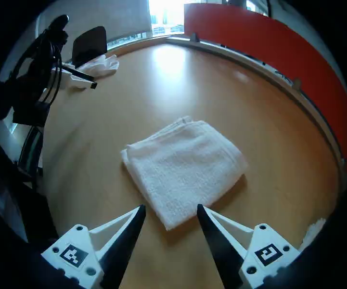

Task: Fold towel

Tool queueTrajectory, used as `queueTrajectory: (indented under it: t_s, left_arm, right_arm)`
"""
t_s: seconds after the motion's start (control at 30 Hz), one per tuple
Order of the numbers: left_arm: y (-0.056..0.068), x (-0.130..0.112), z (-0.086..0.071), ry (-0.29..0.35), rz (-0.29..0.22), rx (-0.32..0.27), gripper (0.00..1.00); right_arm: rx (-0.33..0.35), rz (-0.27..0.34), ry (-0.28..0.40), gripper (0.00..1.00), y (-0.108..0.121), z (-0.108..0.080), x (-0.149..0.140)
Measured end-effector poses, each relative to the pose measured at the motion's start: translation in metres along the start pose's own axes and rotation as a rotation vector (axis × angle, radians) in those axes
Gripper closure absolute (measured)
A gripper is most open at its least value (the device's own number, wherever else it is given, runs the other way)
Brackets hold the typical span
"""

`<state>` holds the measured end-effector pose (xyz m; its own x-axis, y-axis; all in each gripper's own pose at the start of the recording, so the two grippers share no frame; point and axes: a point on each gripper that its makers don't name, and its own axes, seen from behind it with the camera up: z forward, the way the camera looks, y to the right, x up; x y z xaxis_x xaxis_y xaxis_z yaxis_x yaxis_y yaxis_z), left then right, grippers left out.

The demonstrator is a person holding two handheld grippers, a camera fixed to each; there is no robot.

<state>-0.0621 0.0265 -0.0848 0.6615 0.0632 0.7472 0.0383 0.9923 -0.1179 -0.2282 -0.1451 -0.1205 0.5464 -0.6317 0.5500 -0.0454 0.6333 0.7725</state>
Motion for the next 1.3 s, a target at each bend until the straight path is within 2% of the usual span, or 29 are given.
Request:
queueTrajectory:
  t_s: [0.4,0.7,1.0,1.3]
  left_arm:
    - [0.001,0.001,0.000,0.001,0.004,-0.003,0.09]
    - [0.001,0.001,0.001,0.000,0.004,-0.002,0.09]
    - [0.001,0.003,0.000,0.002,0.008,-0.003,0.09]
    - [0.001,0.002,0.000,0.001,0.008,-0.003,0.09]
  right_arm:
    - [-0.024,0.017,-0.036,0.25,0.003,0.006,-0.024]
    - [-0.032,0.020,-0.048,0.46,0.003,0.009,-0.030]
    - [-0.030,0.025,-0.044,0.76,0.001,0.007,-0.029]
    - [-0.027,0.044,-0.043,0.92,0.001,0.007,-0.028]
